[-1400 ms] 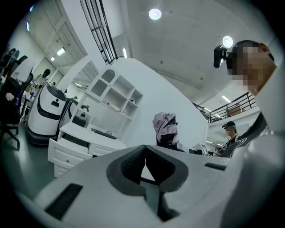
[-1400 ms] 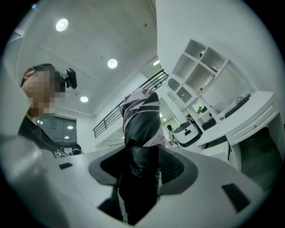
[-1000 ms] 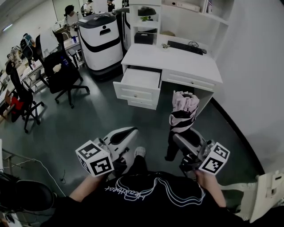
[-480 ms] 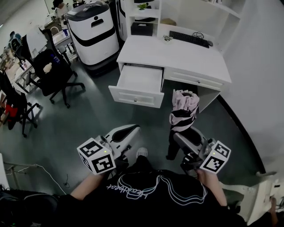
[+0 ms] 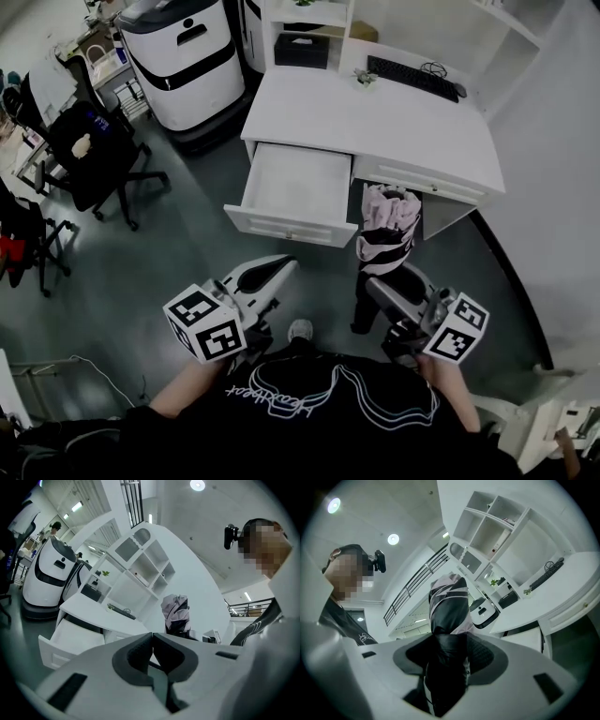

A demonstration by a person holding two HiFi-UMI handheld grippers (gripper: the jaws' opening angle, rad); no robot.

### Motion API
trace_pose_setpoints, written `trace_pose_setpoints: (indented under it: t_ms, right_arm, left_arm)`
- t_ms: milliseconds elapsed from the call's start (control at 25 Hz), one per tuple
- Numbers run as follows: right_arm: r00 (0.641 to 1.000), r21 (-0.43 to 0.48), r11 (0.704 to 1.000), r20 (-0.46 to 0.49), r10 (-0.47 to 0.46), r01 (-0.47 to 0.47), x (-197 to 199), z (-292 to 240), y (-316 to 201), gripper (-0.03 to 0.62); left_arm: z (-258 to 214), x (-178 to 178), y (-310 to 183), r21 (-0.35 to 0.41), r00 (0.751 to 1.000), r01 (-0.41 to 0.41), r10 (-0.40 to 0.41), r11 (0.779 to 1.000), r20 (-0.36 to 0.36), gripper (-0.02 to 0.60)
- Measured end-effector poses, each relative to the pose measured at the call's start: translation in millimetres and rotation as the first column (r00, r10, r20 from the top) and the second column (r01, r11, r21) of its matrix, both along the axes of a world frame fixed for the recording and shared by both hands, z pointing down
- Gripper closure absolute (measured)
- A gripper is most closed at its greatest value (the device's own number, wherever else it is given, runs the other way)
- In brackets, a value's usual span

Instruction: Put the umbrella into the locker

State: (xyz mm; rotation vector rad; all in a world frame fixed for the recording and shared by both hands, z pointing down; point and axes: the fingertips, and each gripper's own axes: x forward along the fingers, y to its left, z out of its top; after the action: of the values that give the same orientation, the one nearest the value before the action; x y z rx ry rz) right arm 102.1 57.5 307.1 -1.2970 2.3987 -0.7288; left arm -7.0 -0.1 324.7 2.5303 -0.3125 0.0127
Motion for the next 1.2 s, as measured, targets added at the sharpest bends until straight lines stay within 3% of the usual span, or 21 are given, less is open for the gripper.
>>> trace_pose_setpoints:
  t_ms: [320, 640, 880, 1200]
  right_arm:
    - [1.0, 0.017, 1.0, -0.015, 0.008, -0.008, 14.7, 1.7, -66.2, 0.373]
    - [0.998, 0.036, 0.999, -0.059, 0.017, -0.015, 22.0, -3.5, -91.3, 0.373]
    - [0.993, 0.018, 1.0, -0.118, -0.021, 0.023, 25.3, 5.8, -111.2, 0.373]
    - [0.989, -0.038, 0.996, -0.116, -0.087, 0.084, 25.9, 26.4, -157.0, 0.373]
  left_arm:
    - [1.0, 13.6, -66.0, 0.012, 1.0, -0.012, 0.012, 1.0, 0.006, 0.575]
    - [1.6, 14.0, -91.8, 0.03, 1.0, 0.008, -0.008, 1.0, 0.009, 0.575]
    - [7.2, 14.8, -102.0, 0.022, 0.999, 0.042, -0.043, 0.999, 0.02, 0.575]
    - [21.9, 11.1, -132.7, -0.021, 0.992, 0.115, -0.113, 0.993, 0.047, 0.575]
